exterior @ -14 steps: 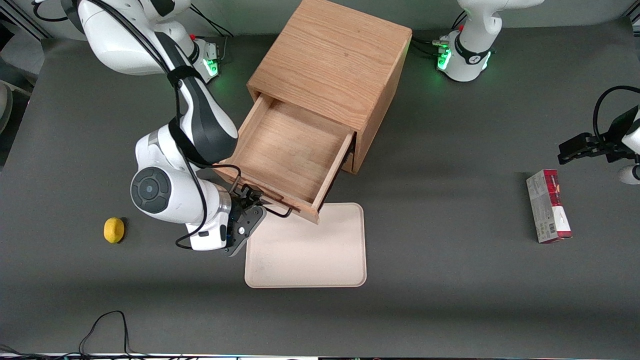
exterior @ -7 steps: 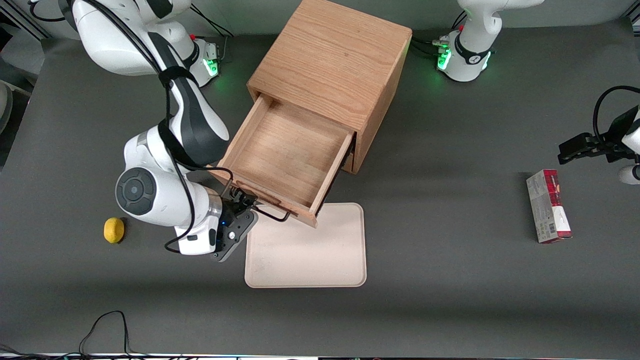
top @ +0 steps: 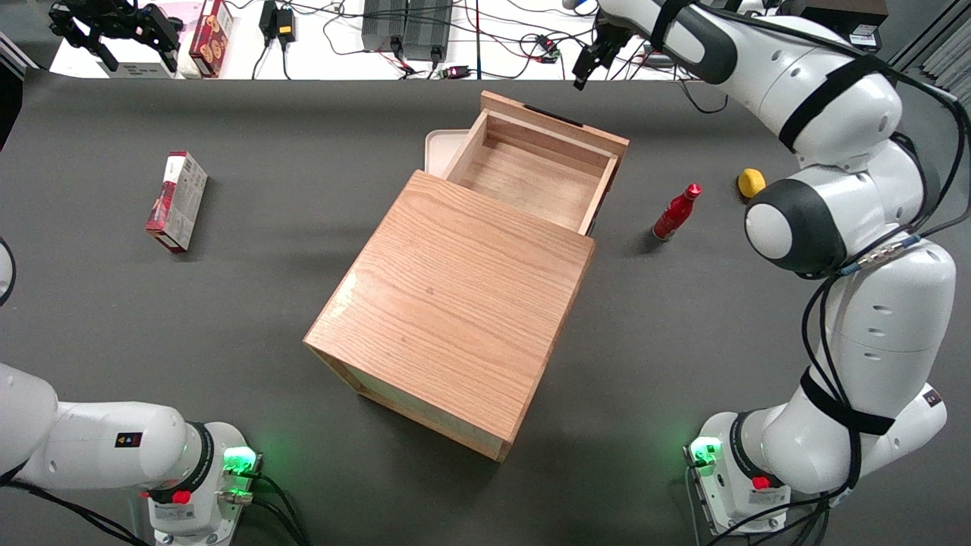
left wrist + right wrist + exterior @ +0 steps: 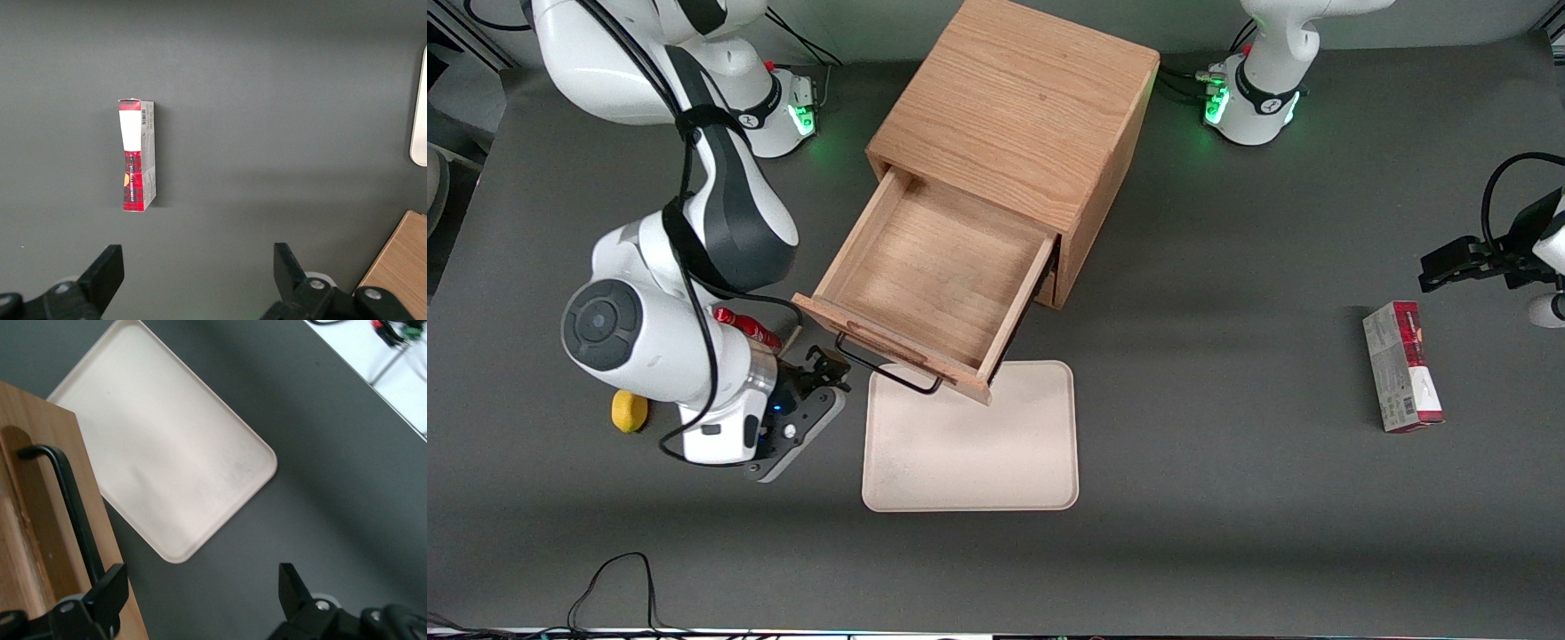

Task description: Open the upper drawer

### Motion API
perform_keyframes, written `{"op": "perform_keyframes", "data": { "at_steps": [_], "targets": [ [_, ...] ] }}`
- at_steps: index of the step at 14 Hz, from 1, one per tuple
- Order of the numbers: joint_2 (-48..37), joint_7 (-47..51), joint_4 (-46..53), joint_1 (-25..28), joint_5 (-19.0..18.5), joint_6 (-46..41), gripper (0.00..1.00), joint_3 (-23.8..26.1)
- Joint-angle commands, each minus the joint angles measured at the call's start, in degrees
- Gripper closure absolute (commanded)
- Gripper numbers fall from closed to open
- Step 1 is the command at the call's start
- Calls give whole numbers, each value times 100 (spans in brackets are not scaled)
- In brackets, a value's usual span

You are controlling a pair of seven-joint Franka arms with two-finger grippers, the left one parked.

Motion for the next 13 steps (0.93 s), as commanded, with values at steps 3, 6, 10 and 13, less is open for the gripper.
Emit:
{"op": "perform_keyframes", "data": {
  "at_steps": [3,6,10,13],
  "targets": [
    [-1377,485,-1364,26,-215,-648,0,-149],
    [-2274,1005,-2560,26,-198,-542,0,-526],
    [-2725,2006,-3057,26,-259,-638,0,-923],
    [-2742,2052,-2827,-18,-189,-1095,0,-1265]
  ]
}}
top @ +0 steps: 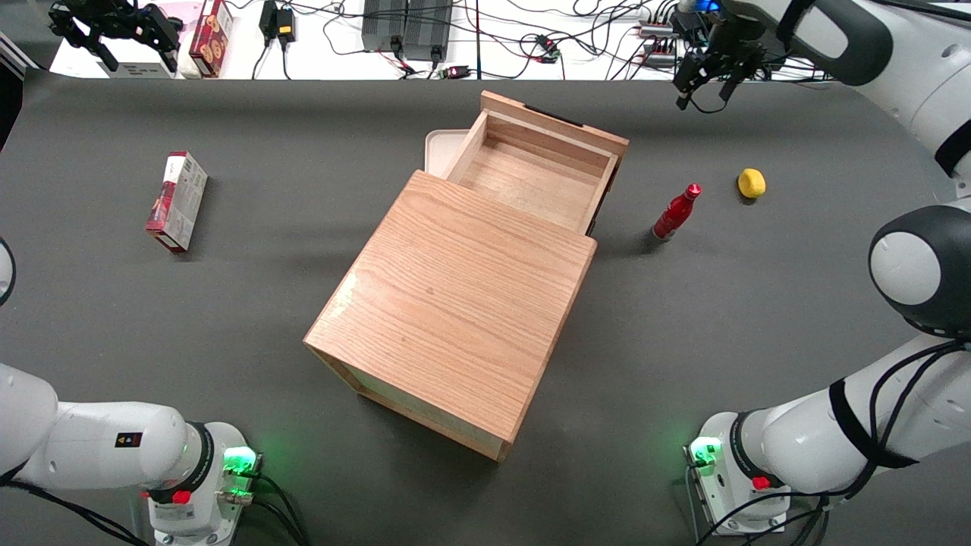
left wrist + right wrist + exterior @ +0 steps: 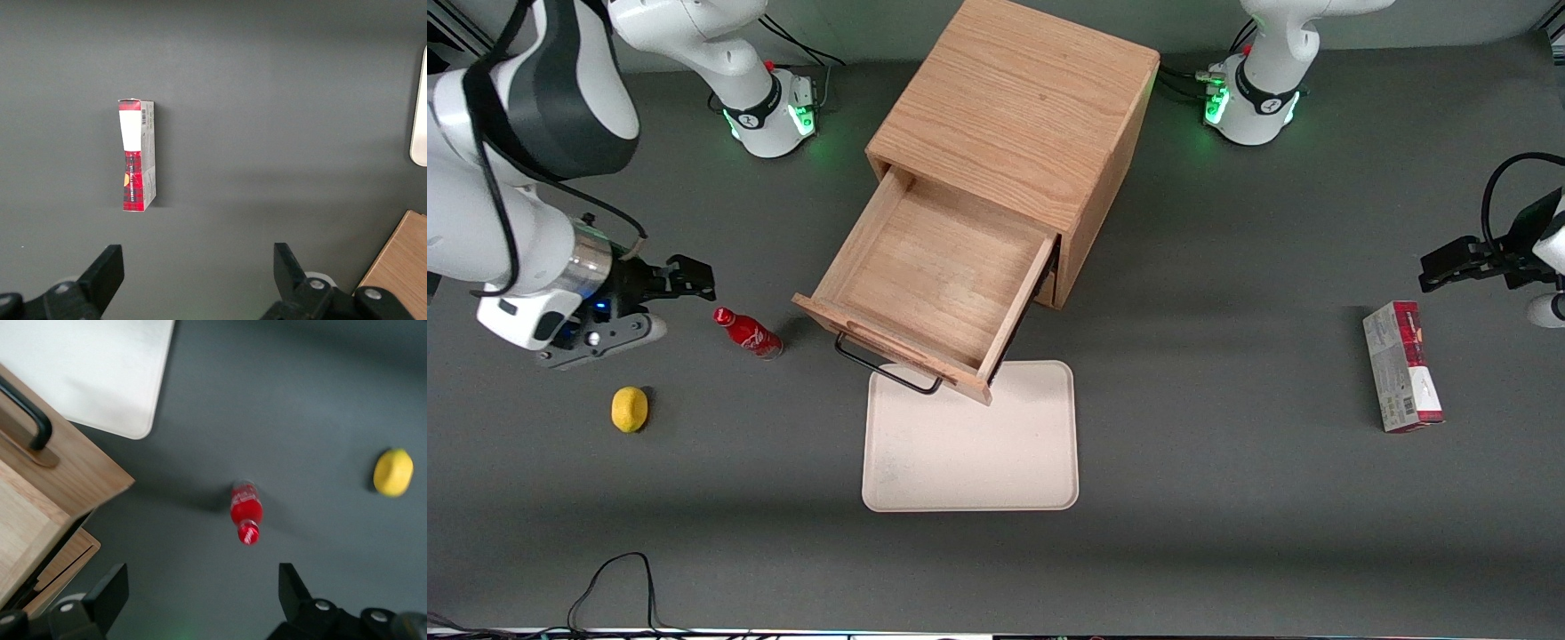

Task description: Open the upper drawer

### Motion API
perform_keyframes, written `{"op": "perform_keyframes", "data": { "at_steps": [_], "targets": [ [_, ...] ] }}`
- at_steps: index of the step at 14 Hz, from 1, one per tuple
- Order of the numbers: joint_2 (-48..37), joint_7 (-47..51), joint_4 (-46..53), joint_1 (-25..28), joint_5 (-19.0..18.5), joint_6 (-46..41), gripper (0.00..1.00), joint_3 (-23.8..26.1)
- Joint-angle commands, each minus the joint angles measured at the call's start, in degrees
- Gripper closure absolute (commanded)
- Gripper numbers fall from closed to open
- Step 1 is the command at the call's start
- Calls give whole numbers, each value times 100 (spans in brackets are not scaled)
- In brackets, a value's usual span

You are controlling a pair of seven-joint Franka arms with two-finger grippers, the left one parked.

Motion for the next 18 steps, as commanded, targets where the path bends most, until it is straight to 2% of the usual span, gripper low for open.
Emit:
{"op": "perform_keyframes", "data": {
  "at_steps": [1,3,6,7,8,10,14,16,18],
  "targets": [
    [-148,196,-2,30,-37,-197,0,-202],
    [-393,196,-141,30,-20,-162,1,-211],
    [-1087,195,-957,92,-64,372,0,-211],
    [-1193,187,-1090,-65,-99,478,0,-142],
    [-1255,126,-1126,-493,-99,479,0,112],
    [-1335,116,-1109,-1512,-108,436,0,1191],
    [-1326,196,-1048,-1447,-117,427,0,1213],
    [-1291,222,-960,-1237,-387,418,0,1134],
    [-1230,205,-785,-1182,-477,182,0,1028]
  ]
}}
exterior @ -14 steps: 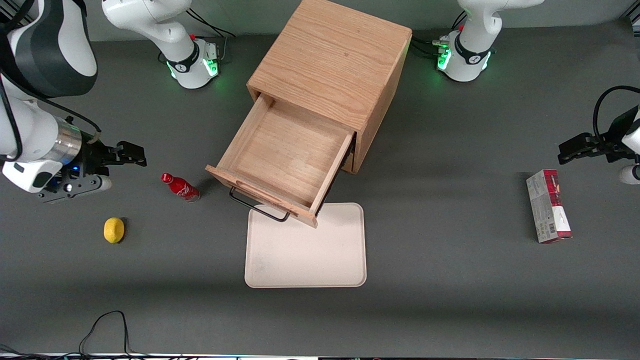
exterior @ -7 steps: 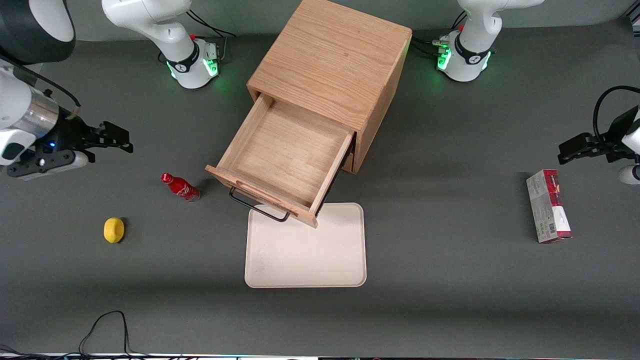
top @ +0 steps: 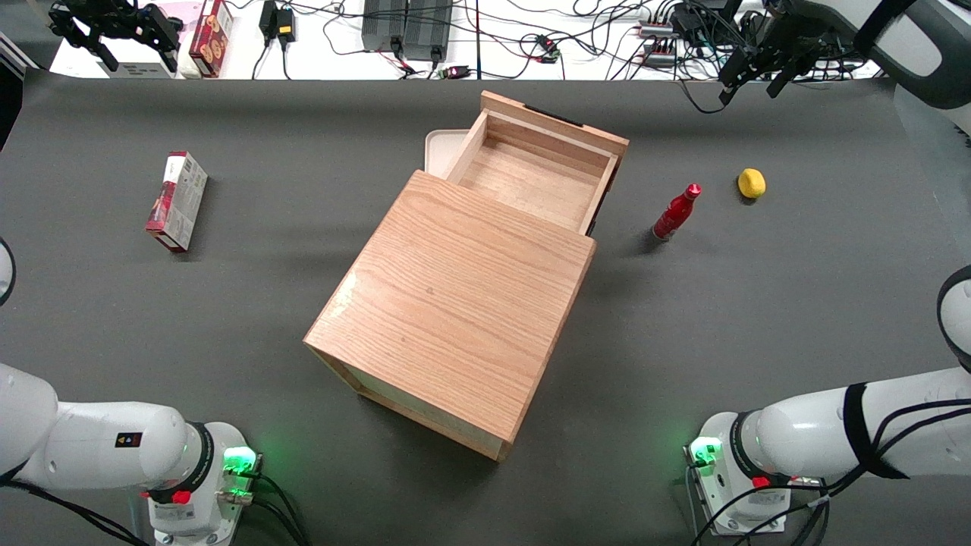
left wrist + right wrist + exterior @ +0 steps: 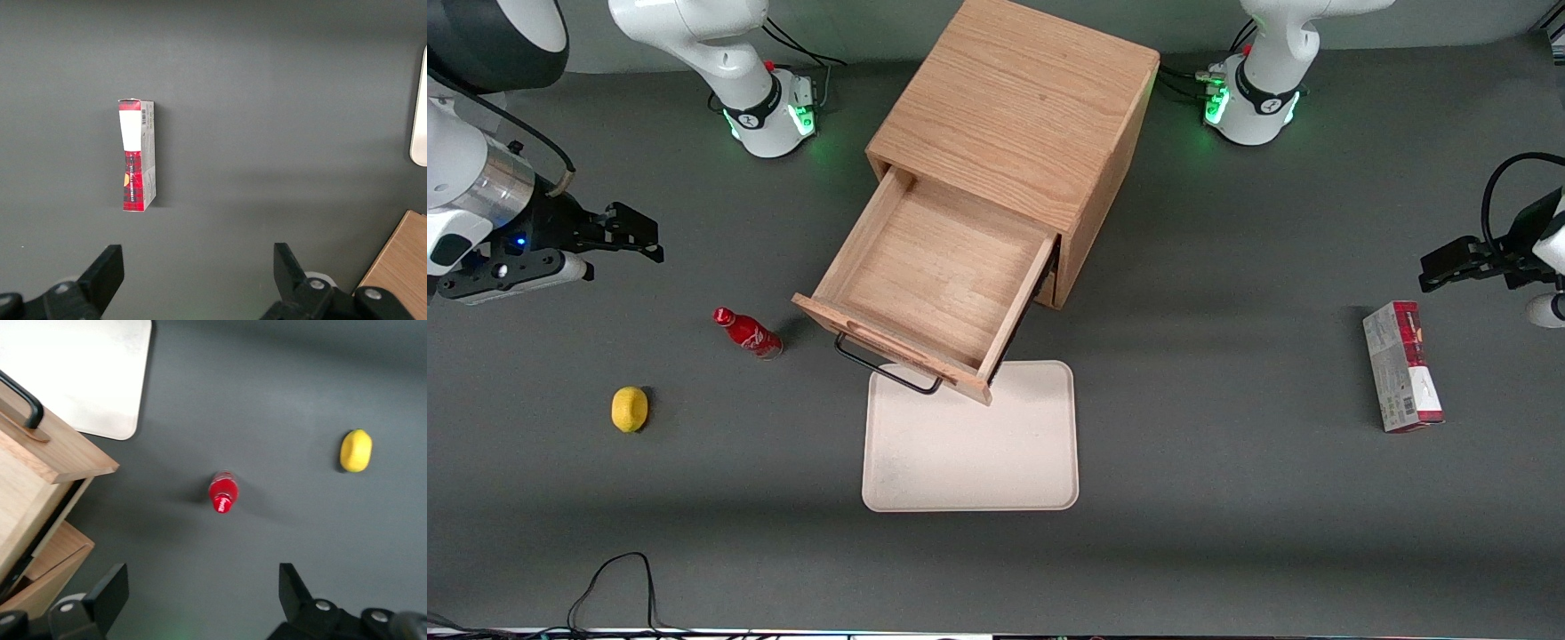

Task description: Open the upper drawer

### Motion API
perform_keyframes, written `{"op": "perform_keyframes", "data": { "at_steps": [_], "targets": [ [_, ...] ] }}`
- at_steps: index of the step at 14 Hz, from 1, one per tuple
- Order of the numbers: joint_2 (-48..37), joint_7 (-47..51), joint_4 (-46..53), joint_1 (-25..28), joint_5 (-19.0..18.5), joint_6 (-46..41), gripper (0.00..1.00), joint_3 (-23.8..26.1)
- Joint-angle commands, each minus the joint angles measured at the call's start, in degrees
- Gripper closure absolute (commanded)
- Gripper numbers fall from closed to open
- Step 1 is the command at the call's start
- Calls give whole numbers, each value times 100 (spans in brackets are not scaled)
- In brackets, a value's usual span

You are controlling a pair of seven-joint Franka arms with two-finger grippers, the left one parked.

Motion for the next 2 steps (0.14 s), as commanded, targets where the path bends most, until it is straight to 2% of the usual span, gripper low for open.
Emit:
{"op": "perform_keyframes", "data": {
  "at_steps": [1,2],
  "targets": [
    [-23,125,152,108,-160,-264,0,-122],
    [-23,142,153,73,-142,-274,0,-122]
  ]
}}
